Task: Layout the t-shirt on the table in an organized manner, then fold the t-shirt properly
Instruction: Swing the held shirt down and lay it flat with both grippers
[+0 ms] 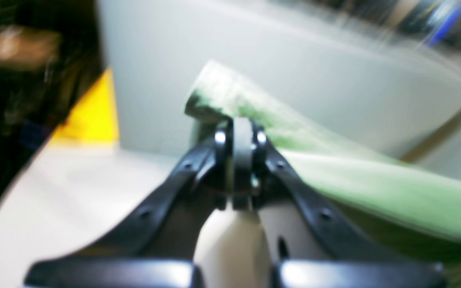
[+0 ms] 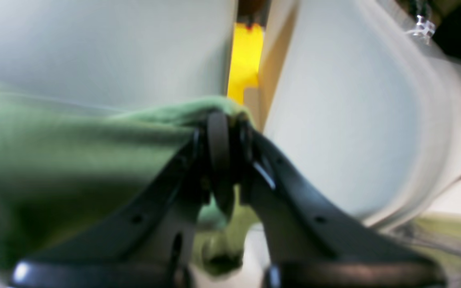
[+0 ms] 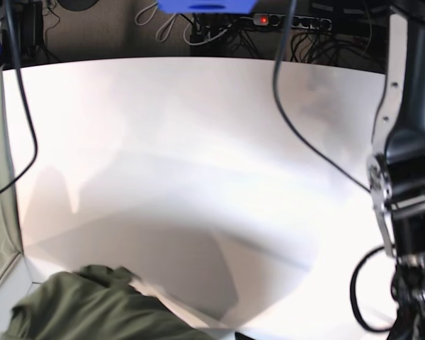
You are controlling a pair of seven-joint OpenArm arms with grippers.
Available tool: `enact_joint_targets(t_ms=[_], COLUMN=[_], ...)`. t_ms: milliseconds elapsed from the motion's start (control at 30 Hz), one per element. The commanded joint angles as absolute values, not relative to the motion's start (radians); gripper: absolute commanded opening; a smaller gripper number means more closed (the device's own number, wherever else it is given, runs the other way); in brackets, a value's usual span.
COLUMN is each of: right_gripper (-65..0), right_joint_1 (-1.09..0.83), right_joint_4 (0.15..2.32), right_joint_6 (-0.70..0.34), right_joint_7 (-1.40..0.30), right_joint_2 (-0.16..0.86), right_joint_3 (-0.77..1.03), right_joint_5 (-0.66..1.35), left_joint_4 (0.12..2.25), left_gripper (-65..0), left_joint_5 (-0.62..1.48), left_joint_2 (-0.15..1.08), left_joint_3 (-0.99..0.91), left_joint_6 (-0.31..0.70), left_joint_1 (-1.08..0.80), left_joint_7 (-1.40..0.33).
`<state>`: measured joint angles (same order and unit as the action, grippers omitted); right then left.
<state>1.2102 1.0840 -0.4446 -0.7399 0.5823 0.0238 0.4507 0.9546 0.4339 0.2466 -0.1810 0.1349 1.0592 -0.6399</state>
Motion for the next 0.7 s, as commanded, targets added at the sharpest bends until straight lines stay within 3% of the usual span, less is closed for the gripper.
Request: enact_joint_targets(t_ms=[0, 267, 667], right_gripper=[-65.0, -65.0, -65.0], right_joint_1=[1.191, 0.753, 0.231], right_joint_4=[1.139, 1.498, 1.825], right_joint_6=[-0.441, -0.444, -0.446], right_joint_7=[-0.723, -0.820, -0.817], right_joint_2=[0.587, 0.510, 0.285], right_joint_3=[0.054, 0.242, 0.392], right_joint_5=[0.458, 0.458, 0.460], left_joint_4=[1.007, 1.241, 1.475], left_gripper=[-65.0, -65.0, -65.0], left_joint_5=[0.443, 0.444, 0.576], left_joint_2=[0.255, 0.257, 0.257], left_joint_3=[-0.189, -0.297, -0.381], left_joint_6=[0.137, 0.143, 0.137], left_joint_1=[1.093, 0.832, 0.470], left_joint_7=[-0.611, -0.717, -0.812])
